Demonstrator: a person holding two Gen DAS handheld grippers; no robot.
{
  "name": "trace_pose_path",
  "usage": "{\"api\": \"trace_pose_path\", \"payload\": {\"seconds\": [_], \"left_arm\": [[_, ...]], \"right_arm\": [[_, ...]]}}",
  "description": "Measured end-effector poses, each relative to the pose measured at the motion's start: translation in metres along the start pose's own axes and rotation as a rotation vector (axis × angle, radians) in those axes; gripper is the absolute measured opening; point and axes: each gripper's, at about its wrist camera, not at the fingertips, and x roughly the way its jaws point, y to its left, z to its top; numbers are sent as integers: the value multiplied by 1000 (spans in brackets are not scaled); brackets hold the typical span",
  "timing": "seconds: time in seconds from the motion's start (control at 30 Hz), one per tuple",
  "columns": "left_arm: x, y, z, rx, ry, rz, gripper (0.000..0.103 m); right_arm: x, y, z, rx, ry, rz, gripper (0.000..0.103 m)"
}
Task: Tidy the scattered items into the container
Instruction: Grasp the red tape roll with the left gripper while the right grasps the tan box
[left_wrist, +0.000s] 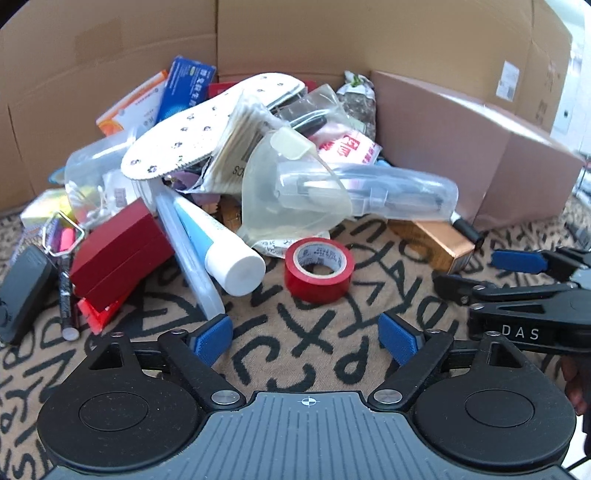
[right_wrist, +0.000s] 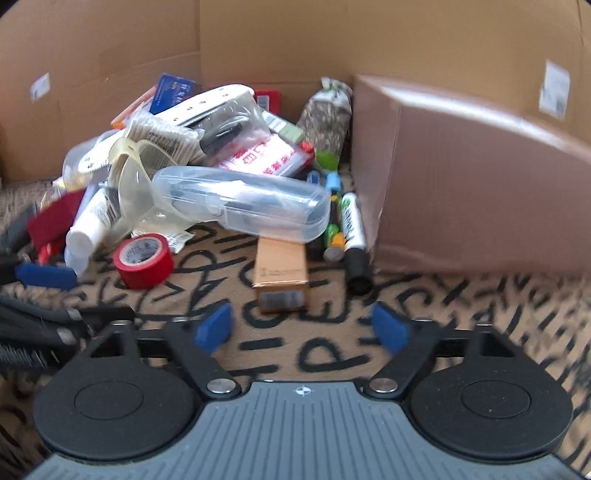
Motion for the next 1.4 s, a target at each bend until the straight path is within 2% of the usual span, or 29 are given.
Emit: {"api": "trace_pose_path", "payload": {"seconds": [0.1, 0.17, 0.23, 0.27, 0.3, 0.43, 0.47, 0.5, 0.57, 0.63, 0.67, 0.87, 0.93, 0.97, 1.07, 1.13, 1.2, 1.3, 1.4], "left_arm": [[5, 1, 6, -24, 3, -8, 86], [7, 1, 11, -36, 6, -21, 82], [9, 3, 15, -59, 11, -33, 79], [10, 5, 17, -73, 13, -34, 75], [11, 7, 19, -92, 14, -32, 69], [12, 22, 25, -204, 29, -77, 68], [14, 23, 26, -215, 30, -84, 64], [15, 24, 27, -227, 31, -91, 53], [16, 27, 28, -252, 31, -100, 44], [15, 29, 29, -281, 28, -104, 42], [15, 30, 30, -295, 27, -105, 49], [19, 44, 29, -410, 43, -142, 46], [24, 41, 30, -376, 44, -133, 42], [26, 39, 31, -355, 35, -123, 45], [30, 33, 34, -316, 18, -97, 45], [31, 26, 33, -252, 0, -85, 47], [29, 19, 31, -193, -8, -63, 39], [23, 17, 29, -170, 4, -35, 8], [15, 18, 24, -176, 29, -54, 5]], "right_arm": [[-6, -4, 6, -4, -44, 60, 67], [-4, -2, 10, -24, -44, 70, 61], [1, 0, 11, -34, -26, 84, 51], [4, 1, 11, -35, -13, 94, 43], [7, 2, 10, -33, 2, 101, 39], [12, 2, 10, -25, 17, 94, 36], [12, 2, 10, -19, 20, 94, 36], [13, 1, 11, -11, 24, 94, 36], [14, 1, 12, 6, 30, 90, 36], [13, 3, 12, 7, 32, 80, 36], [12, 4, 12, 1, 28, 75, 36], [6, 6, 13, -12, -1, 56, 35], [6, 8, 14, -23, -4, 50, 35], [8, 9, 14, -23, -2, 47, 35], [14, 10, 15, -18, 10, 39, 35], [18, 11, 15, -10, 23, 35, 35], [14, 12, 13, -8, 23, 39, 36], [8, 13, 10, -6, 22, 44, 35], [1, 14, 7, -4, 22, 50, 35]]}}
